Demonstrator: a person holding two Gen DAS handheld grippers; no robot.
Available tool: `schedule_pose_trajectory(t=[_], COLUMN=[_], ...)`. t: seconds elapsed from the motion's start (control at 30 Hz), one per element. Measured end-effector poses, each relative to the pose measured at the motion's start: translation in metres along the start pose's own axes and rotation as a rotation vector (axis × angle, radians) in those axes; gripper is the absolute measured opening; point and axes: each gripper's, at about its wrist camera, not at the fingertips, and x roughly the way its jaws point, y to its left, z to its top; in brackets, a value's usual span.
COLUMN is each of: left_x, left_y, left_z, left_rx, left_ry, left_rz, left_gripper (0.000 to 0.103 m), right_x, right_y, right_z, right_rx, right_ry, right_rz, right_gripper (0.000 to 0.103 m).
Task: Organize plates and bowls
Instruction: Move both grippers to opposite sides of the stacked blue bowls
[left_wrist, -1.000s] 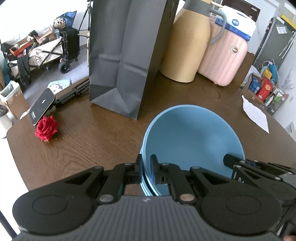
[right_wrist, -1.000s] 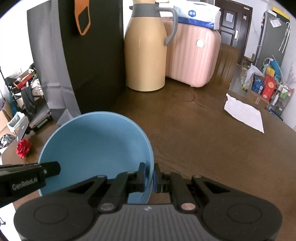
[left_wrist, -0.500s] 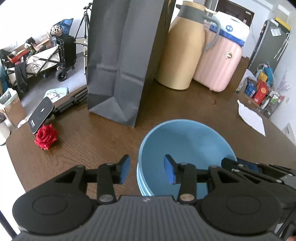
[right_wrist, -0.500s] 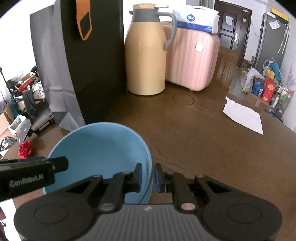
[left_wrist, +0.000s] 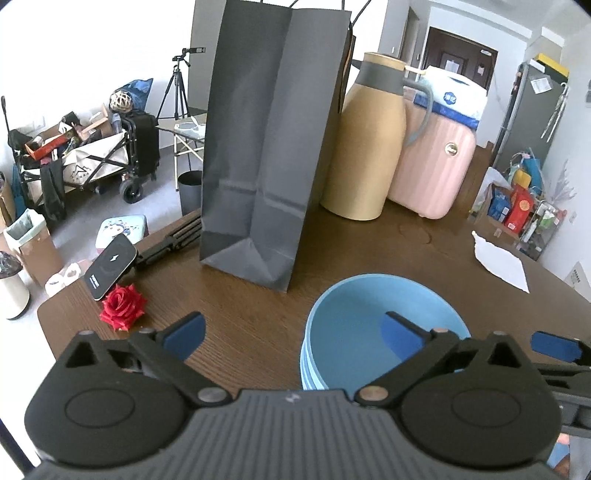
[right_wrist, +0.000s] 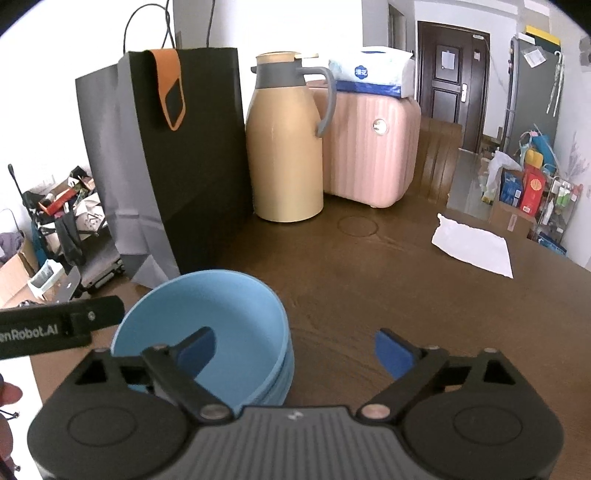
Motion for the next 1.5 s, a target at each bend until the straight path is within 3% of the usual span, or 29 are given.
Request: schedule_pose_trajectory(t=[0.6, 1.5], left_x=[-0.014, 0.019], left_y=[0.026, 0.041], left_z=[-0.009, 0.007], left_rx=[0.02, 0.121], left_ry=[0.008, 0.068], left_rz=[-0.051, -0.145], left_gripper=[0.103, 0.103], right_x=[-0.037, -0.028], right_y=[-0.007, 0.021], right_z=[-0.023, -0.027], right_rx=[0.056, 0.12], right_ry=[-0.045, -0.004], right_rz=[-0.053, -0.144], right_gripper=[0.103, 0.103])
